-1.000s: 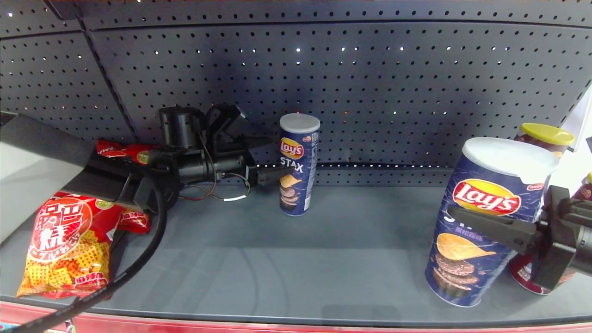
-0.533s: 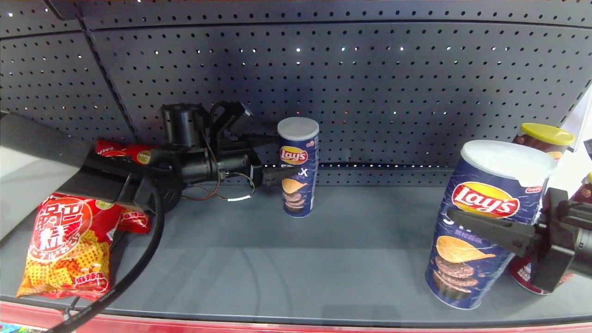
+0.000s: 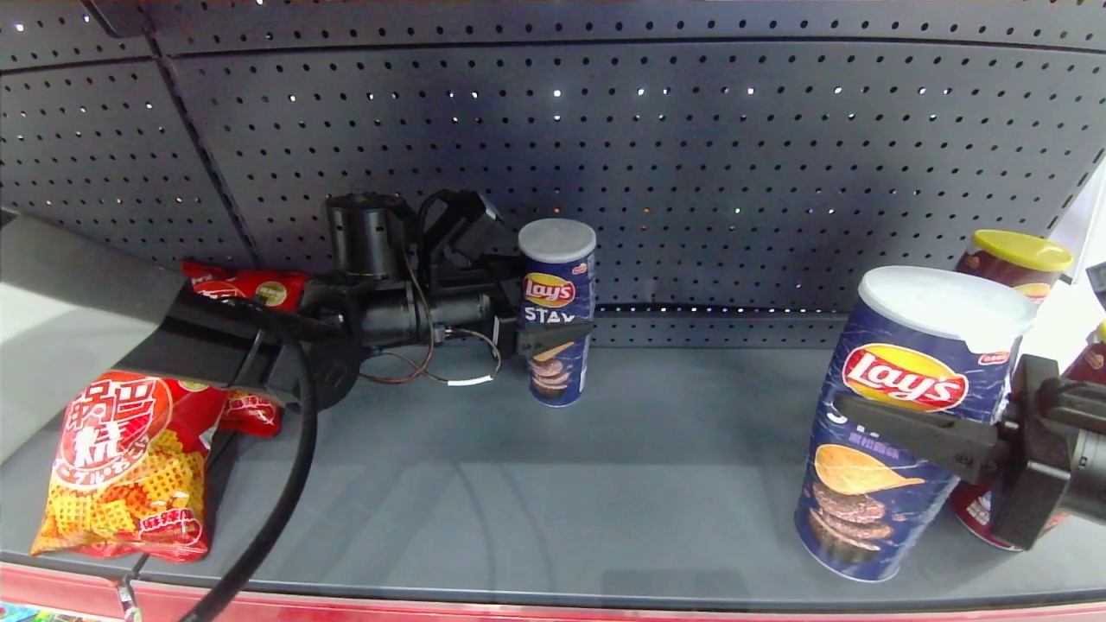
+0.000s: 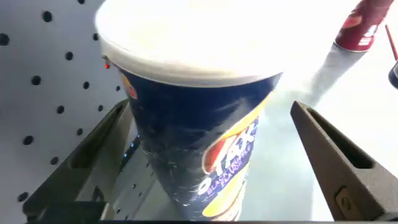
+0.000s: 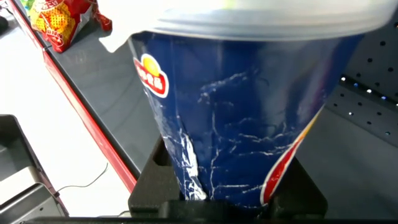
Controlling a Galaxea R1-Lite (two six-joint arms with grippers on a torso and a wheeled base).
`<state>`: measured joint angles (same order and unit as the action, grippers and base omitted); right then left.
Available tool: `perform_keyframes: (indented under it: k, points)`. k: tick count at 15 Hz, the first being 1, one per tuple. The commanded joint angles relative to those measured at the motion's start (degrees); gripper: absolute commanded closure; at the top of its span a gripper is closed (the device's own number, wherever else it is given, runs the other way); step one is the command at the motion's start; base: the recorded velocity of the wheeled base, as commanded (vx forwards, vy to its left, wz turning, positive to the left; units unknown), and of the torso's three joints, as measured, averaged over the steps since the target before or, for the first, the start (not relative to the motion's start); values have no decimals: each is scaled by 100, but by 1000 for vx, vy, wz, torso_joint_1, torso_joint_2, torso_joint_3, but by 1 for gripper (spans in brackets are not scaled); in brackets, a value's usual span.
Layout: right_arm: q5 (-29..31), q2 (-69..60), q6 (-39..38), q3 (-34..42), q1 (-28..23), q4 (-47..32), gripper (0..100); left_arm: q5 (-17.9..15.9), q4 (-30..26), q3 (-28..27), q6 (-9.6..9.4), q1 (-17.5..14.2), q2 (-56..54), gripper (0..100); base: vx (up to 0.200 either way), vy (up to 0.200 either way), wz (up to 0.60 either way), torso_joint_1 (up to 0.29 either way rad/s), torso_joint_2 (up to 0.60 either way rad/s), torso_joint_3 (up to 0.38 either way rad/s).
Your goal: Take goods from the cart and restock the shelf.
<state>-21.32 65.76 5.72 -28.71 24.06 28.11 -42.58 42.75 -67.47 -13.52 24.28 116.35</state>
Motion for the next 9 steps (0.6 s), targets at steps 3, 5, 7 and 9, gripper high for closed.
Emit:
perform_keyframes:
  k: [3, 5, 7, 9]
  points:
    - [-4, -28, 0, 111, 2, 10, 100, 13, 5, 24, 7, -3, -24, 100, 0, 0, 0, 0, 0, 0]
    - [-12, -1, 0, 111, 2, 10, 100, 13, 5, 33, 7, 6, -103, 100, 0, 0, 0, 0, 0, 0]
    - [-12, -1, 0, 111, 2, 1, 100, 31, 5, 112, 7, 6, -218, 100, 0, 0, 0, 0, 0, 0]
    - [-12, -1, 0, 129, 2, 1, 100, 31, 5, 314, 7, 15, -420, 100, 0, 0, 0, 0, 0, 0]
